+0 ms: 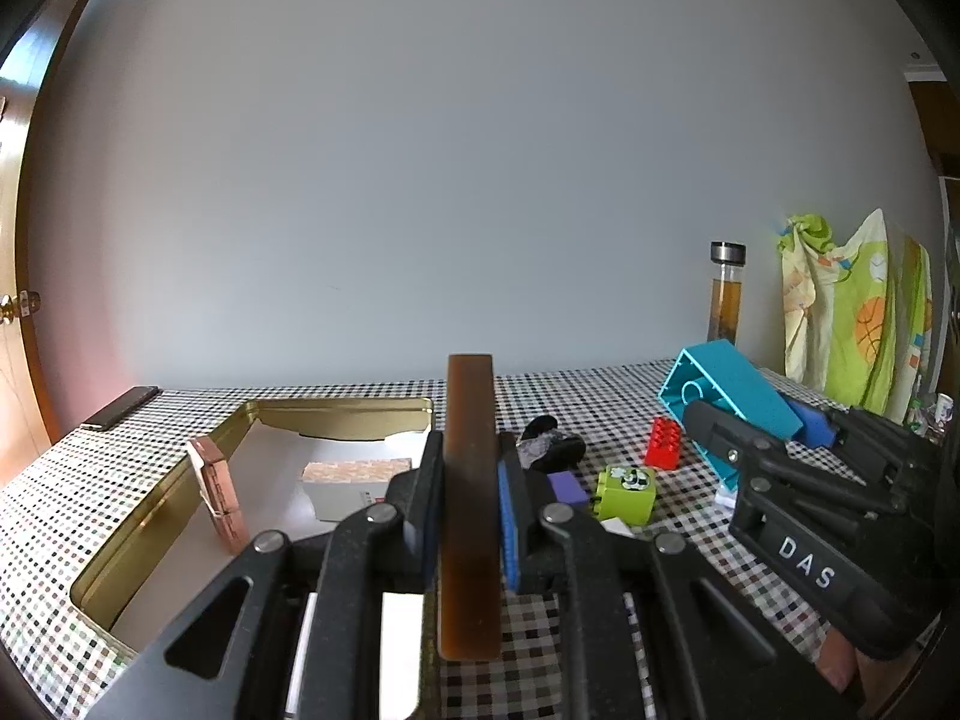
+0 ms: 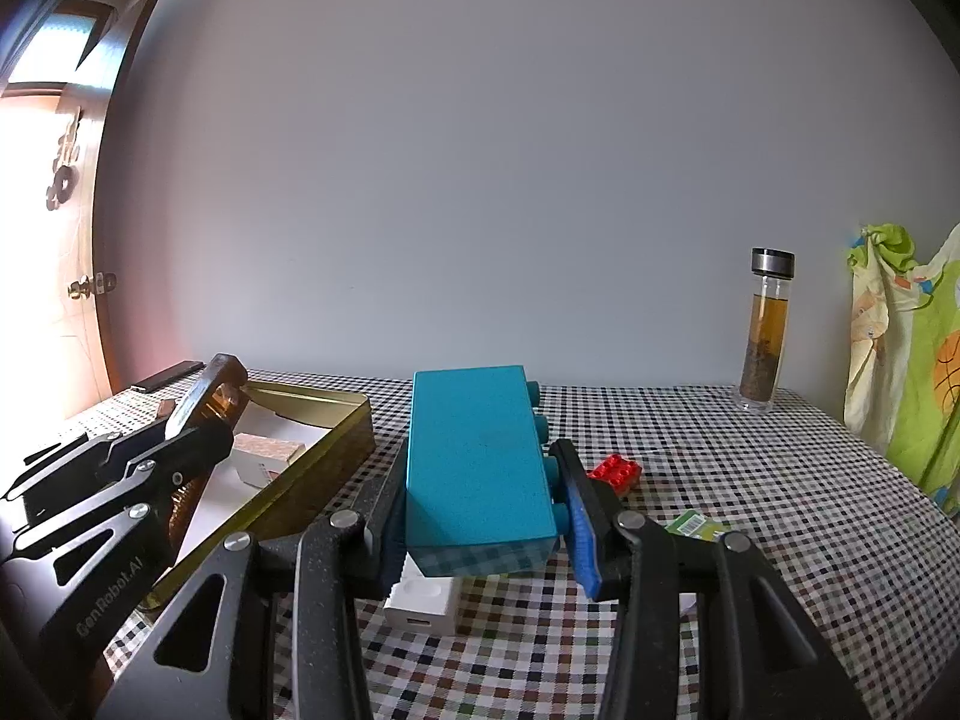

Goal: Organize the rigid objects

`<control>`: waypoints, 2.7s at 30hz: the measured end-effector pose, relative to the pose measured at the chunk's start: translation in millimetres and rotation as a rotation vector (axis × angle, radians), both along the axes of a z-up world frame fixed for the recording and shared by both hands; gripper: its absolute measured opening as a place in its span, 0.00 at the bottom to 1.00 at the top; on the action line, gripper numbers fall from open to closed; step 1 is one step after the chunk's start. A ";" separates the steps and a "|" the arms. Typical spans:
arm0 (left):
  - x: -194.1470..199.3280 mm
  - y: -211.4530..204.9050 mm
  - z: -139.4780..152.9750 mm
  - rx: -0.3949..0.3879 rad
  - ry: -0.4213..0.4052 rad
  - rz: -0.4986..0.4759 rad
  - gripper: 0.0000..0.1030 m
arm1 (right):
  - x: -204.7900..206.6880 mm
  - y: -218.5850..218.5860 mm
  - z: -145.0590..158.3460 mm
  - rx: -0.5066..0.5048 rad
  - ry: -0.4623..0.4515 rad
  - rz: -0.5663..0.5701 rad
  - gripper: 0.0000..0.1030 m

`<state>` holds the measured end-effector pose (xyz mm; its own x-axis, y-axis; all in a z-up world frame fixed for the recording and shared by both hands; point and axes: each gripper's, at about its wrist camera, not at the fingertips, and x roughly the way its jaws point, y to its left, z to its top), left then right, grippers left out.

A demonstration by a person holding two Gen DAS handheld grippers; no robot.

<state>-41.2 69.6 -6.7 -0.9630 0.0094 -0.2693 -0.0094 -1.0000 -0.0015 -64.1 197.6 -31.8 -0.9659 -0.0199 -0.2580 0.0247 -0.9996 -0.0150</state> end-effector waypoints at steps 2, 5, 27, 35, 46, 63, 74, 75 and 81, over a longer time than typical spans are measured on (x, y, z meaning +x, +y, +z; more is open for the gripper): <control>0.6 -0.9 -0.3 0.001 0.003 0.005 0.13 | 0.0 -0.4 -0.1 0.000 0.000 0.000 0.45; 1.6 -3.4 -0.5 0.003 0.003 0.011 0.13 | -0.7 -2.4 -0.4 0.001 0.001 0.002 0.45; 8.9 -23.2 0.5 0.015 0.027 0.062 0.13 | -0.2 -21.7 -2.9 0.007 0.004 0.036 0.45; 11.5 -30.3 0.7 0.023 0.032 0.075 0.13 | -0.3 -28.2 -2.8 0.011 0.004 0.056 0.45; 12.7 -48.4 0.5 0.048 0.036 0.107 0.13 | -1.5 -36.7 -2.6 0.017 0.002 0.074 0.45; 13.2 -68.5 -1.0 0.069 0.034 0.141 0.13 | -2.8 -56.2 -2.4 0.039 -0.001 0.099 0.45; 14.6 -79.4 -0.1 0.057 0.033 0.172 0.13 | -6.2 -64.8 -3.1 0.030 -0.005 0.136 0.45; 14.5 -80.3 -0.2 0.053 0.034 0.177 0.13 | -6.9 -66.3 -3.1 0.030 -0.005 0.141 0.45; 11.3 -99.0 1.1 0.064 0.014 0.191 0.13 | -13.0 -76.4 -3.9 0.036 -0.014 0.175 0.44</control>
<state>-29.9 -29.4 -5.7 -0.9525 -0.1573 -0.2608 0.1804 -0.9813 -0.0667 -77.1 121.2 -35.7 -0.9449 -0.1782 -0.2746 0.1990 -0.9788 -0.0495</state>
